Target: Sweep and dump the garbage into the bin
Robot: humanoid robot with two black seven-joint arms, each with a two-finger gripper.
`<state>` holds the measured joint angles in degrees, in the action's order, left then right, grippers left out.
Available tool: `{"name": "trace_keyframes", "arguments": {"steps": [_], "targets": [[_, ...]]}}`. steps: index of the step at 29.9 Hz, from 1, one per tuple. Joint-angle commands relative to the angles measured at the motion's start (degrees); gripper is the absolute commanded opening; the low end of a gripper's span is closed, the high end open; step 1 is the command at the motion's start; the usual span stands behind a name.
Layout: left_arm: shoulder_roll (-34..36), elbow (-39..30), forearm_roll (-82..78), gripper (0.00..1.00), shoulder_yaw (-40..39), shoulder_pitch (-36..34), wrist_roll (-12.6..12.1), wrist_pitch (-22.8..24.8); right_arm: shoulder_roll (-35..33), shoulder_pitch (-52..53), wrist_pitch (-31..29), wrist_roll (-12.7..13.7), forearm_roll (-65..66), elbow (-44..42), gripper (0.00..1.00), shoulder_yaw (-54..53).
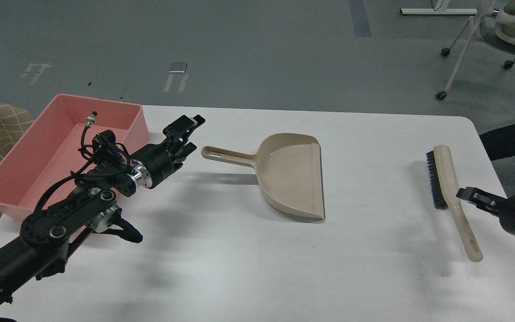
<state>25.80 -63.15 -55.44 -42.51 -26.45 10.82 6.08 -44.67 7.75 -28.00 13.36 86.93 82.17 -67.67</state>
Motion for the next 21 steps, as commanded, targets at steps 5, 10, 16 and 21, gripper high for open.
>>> {"name": "trace_keyframes", "arguments": {"steps": [5, 10, 16, 21], "targets": [[2.41, -0.13, 3.93, 0.98, -0.11, -1.58, -0.62, -0.19, 0.11, 0.51, 0.00, 0.00, -0.53, 0.35, 0.53, -1.75], [6.18, -0.39, 11.12, 0.98, -0.20, -5.18, -0.63, -0.19, 2.39, 0.96, 0.00, 0.52, -0.79, 0.79, 1.00, -13.08], [11.11, -0.39, 22.21, 0.98, -0.29, -10.37, 0.08, 0.16, 12.94, 10.00, 0.00, 0.79, -0.79, -0.08, 1.00, -22.50], [11.64, -0.39, 26.78, 0.98, -5.03, -10.90, 0.17, 0.42, 17.77, 16.42, 1.09, 0.35, -2.63, -2.36, 1.00, -23.65]]}}
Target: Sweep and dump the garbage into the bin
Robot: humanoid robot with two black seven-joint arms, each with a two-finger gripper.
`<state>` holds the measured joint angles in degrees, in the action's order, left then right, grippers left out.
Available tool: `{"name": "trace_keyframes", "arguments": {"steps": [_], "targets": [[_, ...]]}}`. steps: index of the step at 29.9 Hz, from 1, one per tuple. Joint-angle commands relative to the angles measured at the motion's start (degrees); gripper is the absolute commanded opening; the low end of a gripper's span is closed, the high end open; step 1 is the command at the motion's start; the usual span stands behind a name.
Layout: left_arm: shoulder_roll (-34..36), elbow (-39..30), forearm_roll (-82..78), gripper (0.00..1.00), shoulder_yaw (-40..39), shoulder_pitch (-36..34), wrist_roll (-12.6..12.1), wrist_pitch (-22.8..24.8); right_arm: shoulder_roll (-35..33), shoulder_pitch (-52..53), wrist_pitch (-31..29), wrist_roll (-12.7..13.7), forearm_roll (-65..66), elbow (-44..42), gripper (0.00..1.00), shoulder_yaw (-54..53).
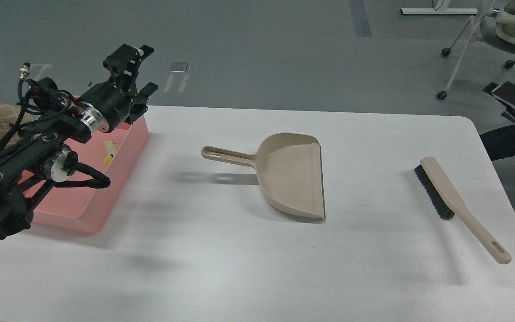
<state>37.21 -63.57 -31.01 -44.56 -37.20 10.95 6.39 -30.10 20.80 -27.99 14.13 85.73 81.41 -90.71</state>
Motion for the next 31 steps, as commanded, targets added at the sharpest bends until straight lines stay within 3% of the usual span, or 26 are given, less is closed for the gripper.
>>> {"name": "trace_keyframes", "arguments": {"steps": [1, 8, 13, 19, 31], "targets": [[0.06, 0.03, 2.97, 0.98, -5.07, -0.06, 0.04, 0.46, 6.08, 5.11, 3.54, -0.50, -3.35, -3.17, 1.00, -0.69], [-0.91, 0.47, 7.80, 0.98, -12.39, 1.08, 0.04, 2.31, 11.03, 9.08, 12.61, -0.68, -16.98, -9.16, 1.00, -0.69], [-1.26, 2.48, 14.66, 0.98, -13.79, 2.83, 0.04, 2.40, 11.64, 9.17, 13.49, -0.77, -30.85, -12.67, 1.00, -0.69], [-1.44, 7.23, 19.93, 0.98, -17.82, 6.25, -0.05, 3.71, 12.96, 8.47, 14.72, -0.77, -38.60, -14.08, 1.00, -3.41], [-1.62, 7.23, 21.26, 0.98, -20.39, 9.43, 0.04, 5.91, 16.92, 8.47, 14.28, -0.85, -49.25, -16.37, 1.00, -6.58]]}}
